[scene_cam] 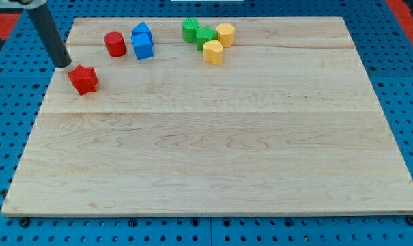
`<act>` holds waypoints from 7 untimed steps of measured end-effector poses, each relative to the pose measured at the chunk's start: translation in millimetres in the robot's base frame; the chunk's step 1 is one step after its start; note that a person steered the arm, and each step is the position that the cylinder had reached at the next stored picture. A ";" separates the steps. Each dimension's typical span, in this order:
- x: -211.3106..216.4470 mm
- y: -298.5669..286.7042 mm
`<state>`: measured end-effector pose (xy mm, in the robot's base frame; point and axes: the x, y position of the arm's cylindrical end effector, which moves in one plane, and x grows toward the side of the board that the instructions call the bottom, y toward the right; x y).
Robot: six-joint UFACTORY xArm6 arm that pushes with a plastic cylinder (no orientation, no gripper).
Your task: Push the red blocks towards the left edge of the board
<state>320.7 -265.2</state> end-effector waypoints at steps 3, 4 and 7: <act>11.3 -18.1; -63.1 -20.5; -32.3 117.7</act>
<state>288.4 -147.4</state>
